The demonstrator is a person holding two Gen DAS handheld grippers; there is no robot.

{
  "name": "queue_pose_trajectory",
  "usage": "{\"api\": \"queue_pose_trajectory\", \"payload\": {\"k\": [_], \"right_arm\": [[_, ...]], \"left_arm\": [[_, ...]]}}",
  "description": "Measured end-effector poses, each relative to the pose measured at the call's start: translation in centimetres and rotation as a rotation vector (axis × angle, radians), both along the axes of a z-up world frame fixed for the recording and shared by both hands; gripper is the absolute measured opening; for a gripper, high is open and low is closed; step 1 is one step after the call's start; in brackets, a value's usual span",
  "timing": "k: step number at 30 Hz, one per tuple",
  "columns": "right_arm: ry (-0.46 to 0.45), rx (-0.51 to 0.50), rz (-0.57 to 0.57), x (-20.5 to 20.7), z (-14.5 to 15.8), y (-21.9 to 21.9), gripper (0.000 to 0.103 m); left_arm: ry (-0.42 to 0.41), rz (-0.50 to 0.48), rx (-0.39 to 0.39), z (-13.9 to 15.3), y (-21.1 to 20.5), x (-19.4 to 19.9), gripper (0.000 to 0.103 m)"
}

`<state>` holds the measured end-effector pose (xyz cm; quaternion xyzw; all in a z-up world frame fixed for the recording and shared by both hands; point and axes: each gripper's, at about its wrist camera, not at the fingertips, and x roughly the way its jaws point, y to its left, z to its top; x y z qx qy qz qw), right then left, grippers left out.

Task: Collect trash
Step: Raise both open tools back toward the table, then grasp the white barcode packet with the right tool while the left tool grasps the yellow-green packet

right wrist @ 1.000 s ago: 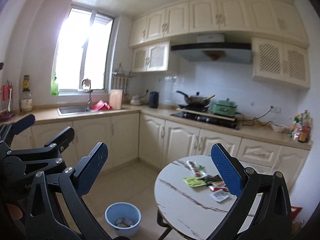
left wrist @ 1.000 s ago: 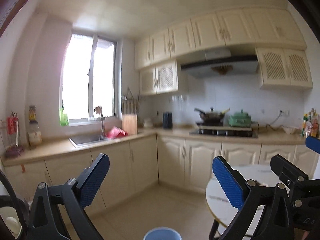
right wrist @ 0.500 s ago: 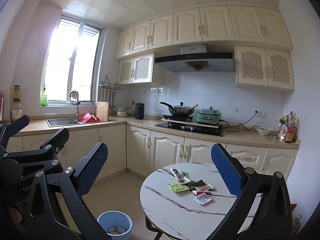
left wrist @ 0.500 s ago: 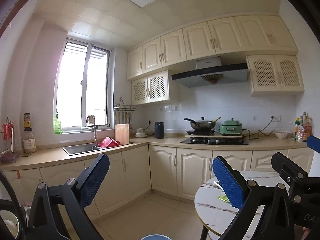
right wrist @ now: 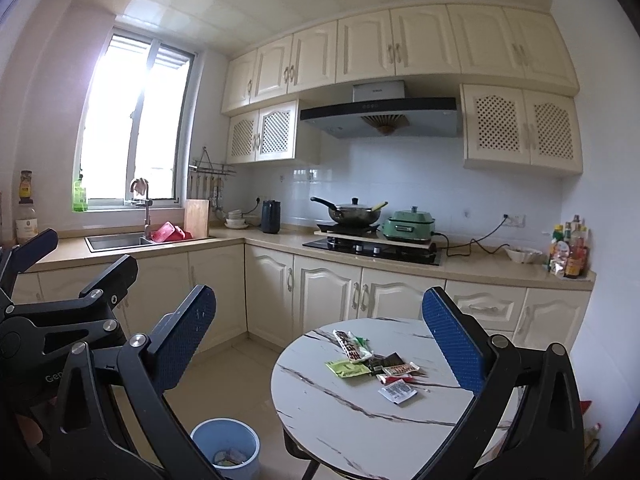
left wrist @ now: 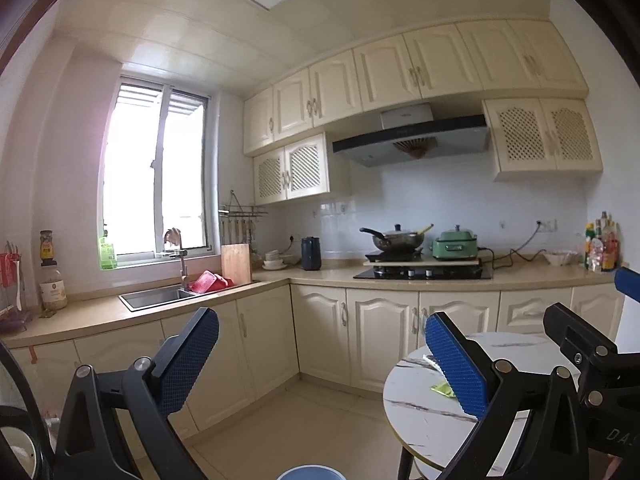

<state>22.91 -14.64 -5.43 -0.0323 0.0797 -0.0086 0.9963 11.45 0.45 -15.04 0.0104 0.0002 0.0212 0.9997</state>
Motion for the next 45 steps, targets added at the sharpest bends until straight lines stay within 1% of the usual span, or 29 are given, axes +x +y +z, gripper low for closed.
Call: {"api": "queue_pose_trajectory", "payload": {"k": [2,4,7,10,13,17,19,20,22,25,27,31,35,37,38,39,40,42,43,44,45], "right_arm": [[0.012,0.004,-0.002,0.5,-0.3,-0.6,0.103],[0.029,0.007,-0.012,1.4,-0.7,-1.5,0.103],[0.065,0.018,-0.044,2.8,-1.8,-3.2,0.103],[0.118,0.03,-0.09,4.6,-3.3,-5.6,0.103],[0.197,0.052,-0.151,7.2,-5.6,-9.0,0.103],[0.326,0.102,-0.215,10.9,-9.3,-13.2,0.103],[0.417,0.141,-0.245,13.4,-12.1,-15.4,0.103],[0.448,0.151,-0.251,14.2,-13.1,-16.1,0.103],[0.541,0.175,-0.26,16.5,-16.0,-17.6,0.103],[0.661,0.207,-0.248,19.7,-19.9,-19.1,0.103],[0.73,0.219,-0.245,21.9,-22.1,-19.7,0.103],[0.787,0.217,-0.228,25.3,-24.8,-20.1,0.103],[0.817,0.197,-0.207,27.7,-25.8,-20.6,0.103],[0.832,0.18,-0.194,28.8,-26.2,-20.9,0.103],[0.841,0.172,-0.192,29.2,-26.5,-21.0,0.101],[0.851,0.169,-0.19,29.6,-26.9,-21.2,0.094],[0.845,0.155,-0.193,29.7,-27.0,-21.3,0.089],[0.826,0.143,-0.18,29.3,-26.9,-21.5,0.075],[0.818,0.137,-0.17,29.1,-26.8,-21.6,0.07],[0.811,0.134,-0.161,28.9,-26.6,-21.7,0.052],[0.802,0.13,-0.147,28.8,-26.5,-21.7,0.046]], "left_arm": [[0.005,-0.029,0.004,0.3,-0.2,1.0,0.102],[0.026,-0.058,0.012,0.5,-0.4,2.4,0.102],[0.087,-0.086,0.018,0.5,-0.8,5.4,0.102],[0.2,-0.147,0.009,-0.1,-1.3,9.5,0.102],[0.297,-0.182,0.002,-0.5,-1.9,13.4,0.102],[0.44,-0.238,-0.009,-1.4,-2.9,19.3,0.102],[0.501,-0.258,-0.008,-1.6,-3.5,22.4,0.102],[0.525,-0.266,-0.007,-1.5,-3.7,23.8,0.102],[0.577,-0.275,0.007,-1.1,-4.4,27.3,0.102],[0.637,-0.289,0.02,-1.1,-4.9,30.7,0.102],[0.658,-0.297,0.021,-1.1,-5.0,32.3,0.102],[0.703,-0.3,0.036,-1.4,-5.0,35.7,0.102],[0.735,-0.323,0.028,-1.4,-5.1,38.7,0.102],[0.756,-0.335,0.025,-2.0,-5.7,40.1,0.102],[0.759,-0.341,0.025,-2.1,-5.9,40.2,0.102],[0.764,-0.35,0.025,-2.2,-6.2,40.6,0.102],[0.772,-0.364,0.023,-2.3,-6.5,41.1,0.102],[0.79,-0.393,0.012,-2.6,-7.1,41.9,0.102],[0.803,-0.405,0.006,-2.8,-7.3,42.3,0.102],[0.82,-0.421,0.002,-2.9,-7.7,43.0,0.102],[0.829,-0.43,-0.002,-3.0,-8.0,43.7,0.102]]}}
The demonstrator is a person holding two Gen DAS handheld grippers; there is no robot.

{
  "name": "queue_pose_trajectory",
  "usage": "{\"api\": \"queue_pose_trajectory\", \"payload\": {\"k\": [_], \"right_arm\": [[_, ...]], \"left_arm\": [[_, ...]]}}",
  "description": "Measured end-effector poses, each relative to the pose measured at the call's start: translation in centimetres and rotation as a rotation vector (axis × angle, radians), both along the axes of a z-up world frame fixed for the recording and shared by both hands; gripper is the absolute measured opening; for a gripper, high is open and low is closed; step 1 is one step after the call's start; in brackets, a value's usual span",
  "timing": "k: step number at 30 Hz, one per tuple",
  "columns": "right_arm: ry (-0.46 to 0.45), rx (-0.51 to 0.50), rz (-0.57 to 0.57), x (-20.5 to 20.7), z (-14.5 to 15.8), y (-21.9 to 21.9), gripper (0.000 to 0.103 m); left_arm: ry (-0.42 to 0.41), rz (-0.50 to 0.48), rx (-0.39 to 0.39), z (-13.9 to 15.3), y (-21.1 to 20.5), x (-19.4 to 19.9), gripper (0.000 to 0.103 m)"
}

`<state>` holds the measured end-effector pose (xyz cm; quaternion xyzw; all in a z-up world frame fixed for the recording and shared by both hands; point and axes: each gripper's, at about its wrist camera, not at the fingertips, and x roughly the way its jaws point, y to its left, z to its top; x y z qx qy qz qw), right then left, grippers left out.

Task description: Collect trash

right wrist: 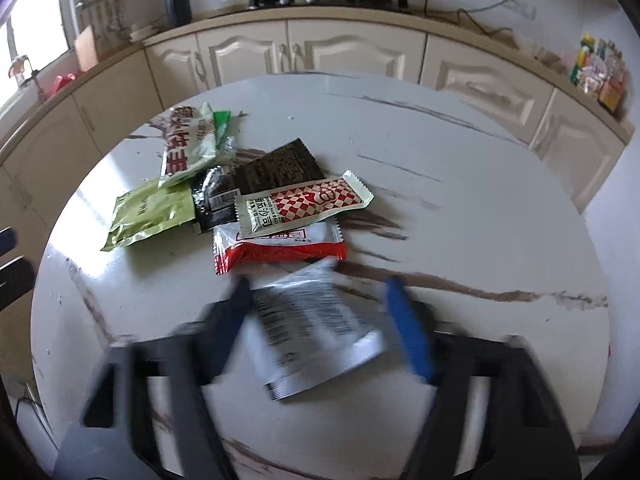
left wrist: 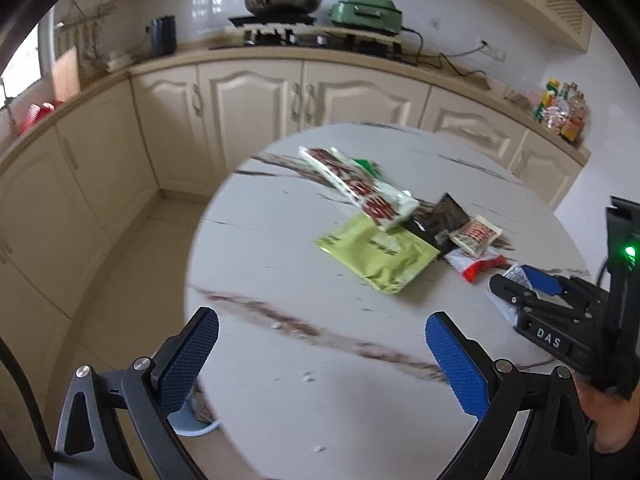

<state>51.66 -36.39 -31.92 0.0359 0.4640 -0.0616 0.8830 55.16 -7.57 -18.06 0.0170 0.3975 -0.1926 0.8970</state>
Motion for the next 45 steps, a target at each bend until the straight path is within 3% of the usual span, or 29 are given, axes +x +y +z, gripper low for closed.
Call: {"api": "queue_pose_trajectory", "payload": {"k": [2,3,8,15,20,24,26,27,28,29,32,38,45], "right_arm": [[-0.004,0.005,0.028,-0.2,0.1,-0.2,0.038],[-0.009,0.016,0.037,-0.4,0.1,-0.3,0.023],[-0.032,0.053,0.059,-1.3,0.5,-1.4,0.012],[-0.063,0.105,0.058,-1.8,0.9,-2.8,0.01],[-0.078,0.121,0.058,-1.7,0.9,-3.3,0.01],[-0.082,0.143,0.06,-1.7,0.8,-3.4,0.01],[-0.084,0.146,0.059,-1.7,0.7,-3.4,0.01],[-0.084,0.148,0.061,-1.7,0.7,-3.4,0.01],[-0.084,0.149,0.062,-1.7,0.7,-3.3,0.01],[-0.086,0.15,0.063,-1.7,0.8,-3.1,0.01],[-0.091,0.157,0.065,-1.8,0.9,-2.9,0.01],[-0.11,0.175,0.061,-2.3,1.5,-2.6,0.01],[-0.136,0.18,0.067,-3.1,2.8,-2.3,0.009]], "left_arm": [[0.016,-0.007,-0.001,-0.2,-0.9,1.2,0.102],[0.024,-0.011,-0.003,-0.3,-1.3,2.0,0.102],[0.071,-0.034,-0.002,-1.0,-4.1,5.2,0.102],[0.116,-0.048,0.078,-3.3,-7.6,9.5,0.102],[0.057,-0.067,0.153,-4.3,-9.8,9.8,0.097],[0.02,-0.113,0.142,-4.4,-10.1,8.9,0.083],[0.003,-0.137,0.13,-4.5,-10.2,8.6,0.063],[0.005,-0.147,0.132,-4.5,-10.2,8.6,0.058],[0.001,-0.154,0.129,-4.5,-10.3,8.5,0.045],[-0.006,-0.171,0.114,-4.6,-10.4,8.3,0.025],[0.003,-0.196,0.097,-5.0,-10.8,8.0,0.009],[0.013,-0.217,0.079,-5.8,-11.3,6.9,0.002],[0.019,-0.231,0.049,-5.6,-9.9,4.7,0.001]]}}
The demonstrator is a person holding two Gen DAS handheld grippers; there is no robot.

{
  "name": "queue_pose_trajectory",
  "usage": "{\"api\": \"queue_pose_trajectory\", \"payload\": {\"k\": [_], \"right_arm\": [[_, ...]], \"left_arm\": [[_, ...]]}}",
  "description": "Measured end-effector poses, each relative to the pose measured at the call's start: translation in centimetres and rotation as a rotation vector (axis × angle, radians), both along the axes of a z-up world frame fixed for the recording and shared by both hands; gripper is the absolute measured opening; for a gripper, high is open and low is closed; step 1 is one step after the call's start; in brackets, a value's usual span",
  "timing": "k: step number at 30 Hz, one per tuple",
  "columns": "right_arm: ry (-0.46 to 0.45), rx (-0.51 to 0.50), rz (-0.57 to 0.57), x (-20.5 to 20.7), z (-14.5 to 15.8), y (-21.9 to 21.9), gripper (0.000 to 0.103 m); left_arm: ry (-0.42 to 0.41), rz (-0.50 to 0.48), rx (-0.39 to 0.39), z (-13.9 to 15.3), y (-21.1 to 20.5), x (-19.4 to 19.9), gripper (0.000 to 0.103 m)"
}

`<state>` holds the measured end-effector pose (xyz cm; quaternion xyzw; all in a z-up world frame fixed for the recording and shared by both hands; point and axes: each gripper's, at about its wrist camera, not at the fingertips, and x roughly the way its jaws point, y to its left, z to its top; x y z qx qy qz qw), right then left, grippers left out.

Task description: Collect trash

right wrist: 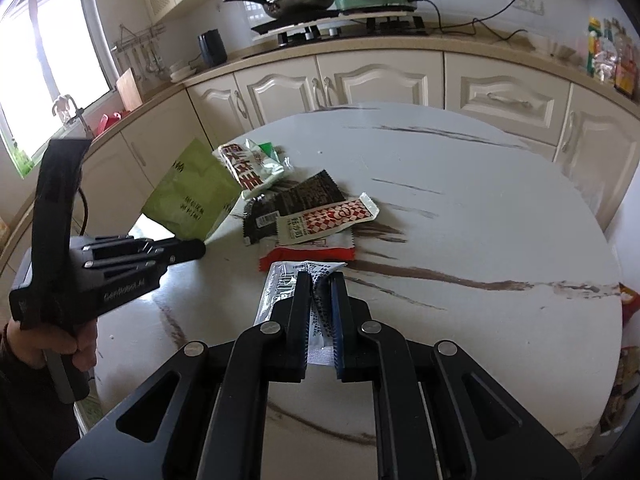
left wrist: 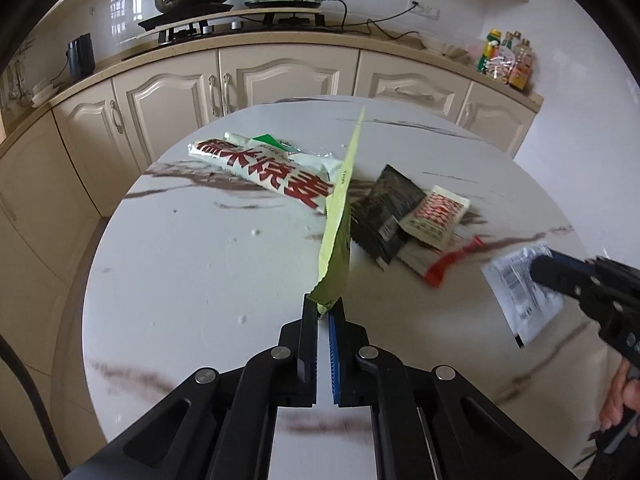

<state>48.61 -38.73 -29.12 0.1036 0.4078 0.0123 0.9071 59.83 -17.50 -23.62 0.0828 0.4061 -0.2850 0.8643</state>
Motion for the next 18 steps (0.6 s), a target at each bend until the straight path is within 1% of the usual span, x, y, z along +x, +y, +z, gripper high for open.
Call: {"api": "queue_pose_trajectory", "payload": {"k": [1,2,6,11,14,16,17,18], "right_arm": [[-0.007,0.006,0.001,-0.2,0.2,0.1,0.009],[-0.01,0.013,0.003,-0.3,0.3,0.3,0.009],[-0.032,0.018,0.014,-0.8,1.2,1.4,0.009],[-0.08,0.01,0.06,-0.9,3.2,4.7,0.009],[-0.099,-0.001,0.097,-0.6,4.2,7.3,0.009],[-0.1,-0.038,0.105,-0.3,4.6,9.3,0.009],[-0.098,-0.046,0.103,-0.2,4.5,9.7,0.009],[-0.095,-0.046,0.102,-0.2,4.4,10.1,0.009]], "left_arm": [[-0.005,0.001,-0.006,0.0,0.3,-0.9,0.001],[-0.007,0.005,-0.009,1.0,1.4,-0.6,0.001],[-0.034,0.009,-0.045,2.9,3.8,-3.4,0.001],[-0.067,0.005,-0.094,5.1,7.3,-7.1,0.001],[-0.077,-0.002,-0.1,5.4,9.0,-8.8,0.001],[-0.051,0.011,-0.103,5.0,10.3,-9.0,0.001],[-0.039,0.026,-0.1,4.6,10.7,-9.1,0.002],[-0.031,0.019,-0.108,4.7,11.5,-9.0,0.002]]}}
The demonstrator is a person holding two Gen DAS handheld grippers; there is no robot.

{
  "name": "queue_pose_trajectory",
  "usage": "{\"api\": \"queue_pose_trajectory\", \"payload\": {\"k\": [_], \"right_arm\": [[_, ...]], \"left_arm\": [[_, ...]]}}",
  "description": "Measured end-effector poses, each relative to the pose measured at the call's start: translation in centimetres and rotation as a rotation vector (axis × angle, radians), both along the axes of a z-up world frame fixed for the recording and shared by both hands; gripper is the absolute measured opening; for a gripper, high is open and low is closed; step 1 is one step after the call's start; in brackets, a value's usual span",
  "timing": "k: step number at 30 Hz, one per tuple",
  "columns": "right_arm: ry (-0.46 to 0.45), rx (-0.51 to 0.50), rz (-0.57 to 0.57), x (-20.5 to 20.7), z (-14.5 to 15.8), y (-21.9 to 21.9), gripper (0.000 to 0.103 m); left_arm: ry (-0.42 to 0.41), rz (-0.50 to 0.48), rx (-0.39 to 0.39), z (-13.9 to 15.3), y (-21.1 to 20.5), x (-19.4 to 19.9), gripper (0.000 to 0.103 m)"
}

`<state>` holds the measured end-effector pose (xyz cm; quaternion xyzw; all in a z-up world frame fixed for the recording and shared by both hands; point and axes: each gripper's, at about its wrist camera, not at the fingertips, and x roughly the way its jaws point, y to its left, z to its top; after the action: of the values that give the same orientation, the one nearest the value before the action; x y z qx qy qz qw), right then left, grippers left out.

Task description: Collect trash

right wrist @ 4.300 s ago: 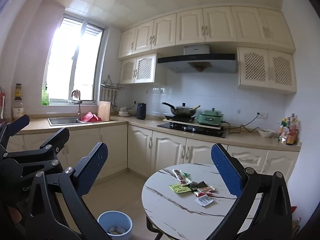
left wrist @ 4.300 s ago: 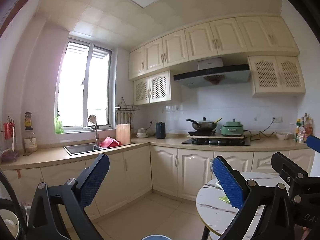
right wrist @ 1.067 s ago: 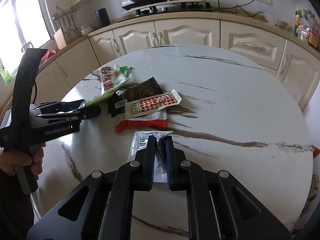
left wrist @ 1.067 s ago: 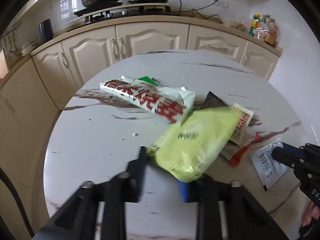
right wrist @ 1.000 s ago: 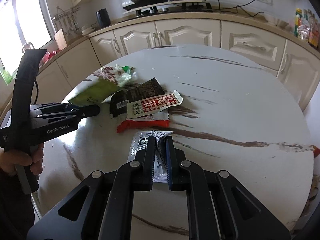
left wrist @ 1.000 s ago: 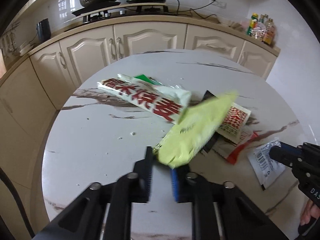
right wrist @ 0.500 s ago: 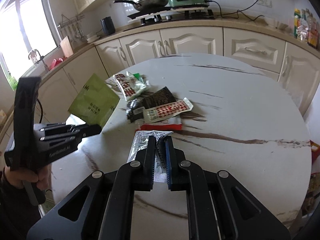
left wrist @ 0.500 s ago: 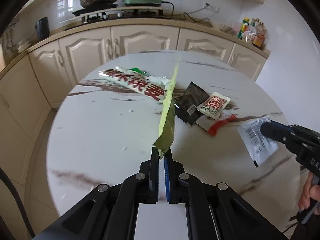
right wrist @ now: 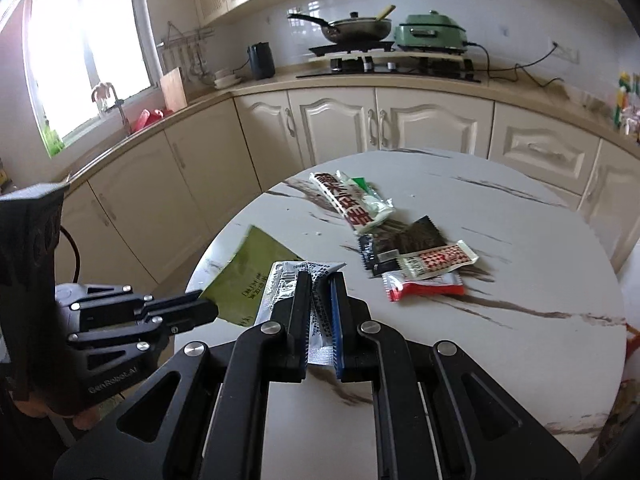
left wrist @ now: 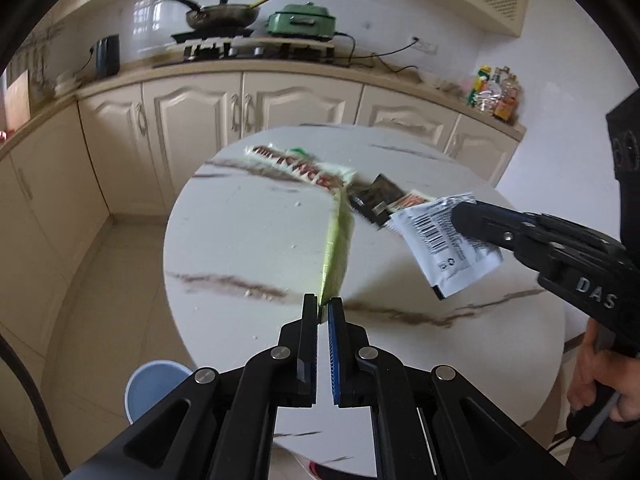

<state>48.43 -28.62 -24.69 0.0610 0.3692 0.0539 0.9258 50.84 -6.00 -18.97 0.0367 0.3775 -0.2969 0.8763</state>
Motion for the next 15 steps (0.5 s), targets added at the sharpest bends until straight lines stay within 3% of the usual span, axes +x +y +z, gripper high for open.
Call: {"api": "queue_pose_trajectory", "payload": {"k": [3,7,9,11,13,15], "right_arm": [[0.02,0.005,-0.016,0.1,-0.7,0.4,0.009],[0.054,-0.006,-0.028,0.1,-1.6,0.4,0.009],[0.068,-0.007,-0.033,0.2,-2.0,0.2,0.009],[0.08,-0.006,-0.037,0.3,-2.5,-0.3,0.009],[0.087,-0.001,-0.038,0.5,-2.9,-0.7,0.009],[0.091,0.005,-0.036,0.8,-3.3,-0.9,0.009]], "left_arm": [[0.039,-0.062,-0.02,-1.0,0.2,0.8,0.003],[0.066,-0.061,-0.025,-2.2,-0.2,1.6,0.008],[0.084,-0.047,-0.052,-2.3,0.0,2.0,0.021],[0.076,-0.007,-0.052,-2.2,0.6,2.4,0.049],[0.06,0.038,-0.05,-2.1,1.2,3.0,0.056],[0.069,0.062,-0.049,-2.3,0.6,3.5,0.056]]}}
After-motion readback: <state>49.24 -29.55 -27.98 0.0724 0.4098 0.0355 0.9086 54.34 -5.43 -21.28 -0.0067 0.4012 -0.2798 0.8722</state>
